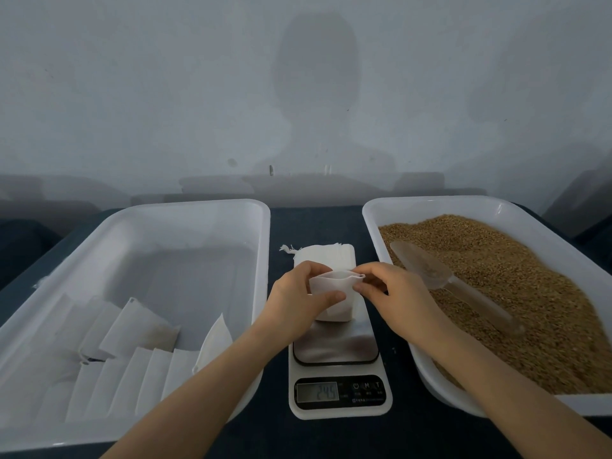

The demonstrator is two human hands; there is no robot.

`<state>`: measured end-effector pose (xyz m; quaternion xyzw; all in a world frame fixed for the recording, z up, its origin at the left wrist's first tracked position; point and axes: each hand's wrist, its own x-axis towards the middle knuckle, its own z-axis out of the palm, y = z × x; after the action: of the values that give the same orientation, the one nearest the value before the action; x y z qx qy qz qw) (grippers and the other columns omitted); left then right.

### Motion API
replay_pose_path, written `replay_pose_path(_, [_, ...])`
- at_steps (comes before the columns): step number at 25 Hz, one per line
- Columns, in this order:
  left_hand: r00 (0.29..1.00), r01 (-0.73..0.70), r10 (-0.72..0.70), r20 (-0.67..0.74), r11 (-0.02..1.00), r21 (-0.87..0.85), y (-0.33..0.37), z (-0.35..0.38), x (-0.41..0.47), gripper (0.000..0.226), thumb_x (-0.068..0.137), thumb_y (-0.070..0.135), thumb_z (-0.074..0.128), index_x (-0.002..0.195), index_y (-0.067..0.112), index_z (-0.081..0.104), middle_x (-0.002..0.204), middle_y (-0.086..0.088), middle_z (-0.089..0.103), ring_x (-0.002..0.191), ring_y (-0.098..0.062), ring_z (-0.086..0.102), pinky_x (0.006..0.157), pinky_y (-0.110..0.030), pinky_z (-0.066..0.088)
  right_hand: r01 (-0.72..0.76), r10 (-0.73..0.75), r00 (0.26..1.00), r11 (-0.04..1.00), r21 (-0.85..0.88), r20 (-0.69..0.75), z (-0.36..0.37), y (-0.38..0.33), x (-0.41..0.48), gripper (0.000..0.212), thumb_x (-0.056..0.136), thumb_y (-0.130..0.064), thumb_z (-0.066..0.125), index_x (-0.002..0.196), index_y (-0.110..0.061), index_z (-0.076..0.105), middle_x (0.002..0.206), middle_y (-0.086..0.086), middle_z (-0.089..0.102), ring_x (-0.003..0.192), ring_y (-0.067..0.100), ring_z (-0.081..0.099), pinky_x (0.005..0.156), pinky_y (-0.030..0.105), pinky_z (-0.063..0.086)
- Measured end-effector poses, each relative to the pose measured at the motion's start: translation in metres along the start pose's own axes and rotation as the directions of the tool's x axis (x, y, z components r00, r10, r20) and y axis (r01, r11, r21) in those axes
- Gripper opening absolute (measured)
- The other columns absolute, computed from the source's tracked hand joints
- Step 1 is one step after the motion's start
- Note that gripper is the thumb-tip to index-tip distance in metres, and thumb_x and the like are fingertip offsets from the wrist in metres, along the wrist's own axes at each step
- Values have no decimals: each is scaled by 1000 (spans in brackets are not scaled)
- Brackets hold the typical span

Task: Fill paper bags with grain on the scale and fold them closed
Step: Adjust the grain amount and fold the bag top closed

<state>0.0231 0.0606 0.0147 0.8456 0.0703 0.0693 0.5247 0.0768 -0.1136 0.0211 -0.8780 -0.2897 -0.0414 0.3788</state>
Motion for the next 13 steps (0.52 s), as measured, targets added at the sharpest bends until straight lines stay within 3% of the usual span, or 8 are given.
replay_pose_path(13, [1000,20,-21,17,999,32,-1,1,1,36,78,34,76,105,37,53,100,17,61,87,-4,60,58,-8,44,-15,15,1000,1000,-11,18,0,-1,0,26,87,-23,66,112,-24,64,92,-14,62,83,-4,57,71,2,40])
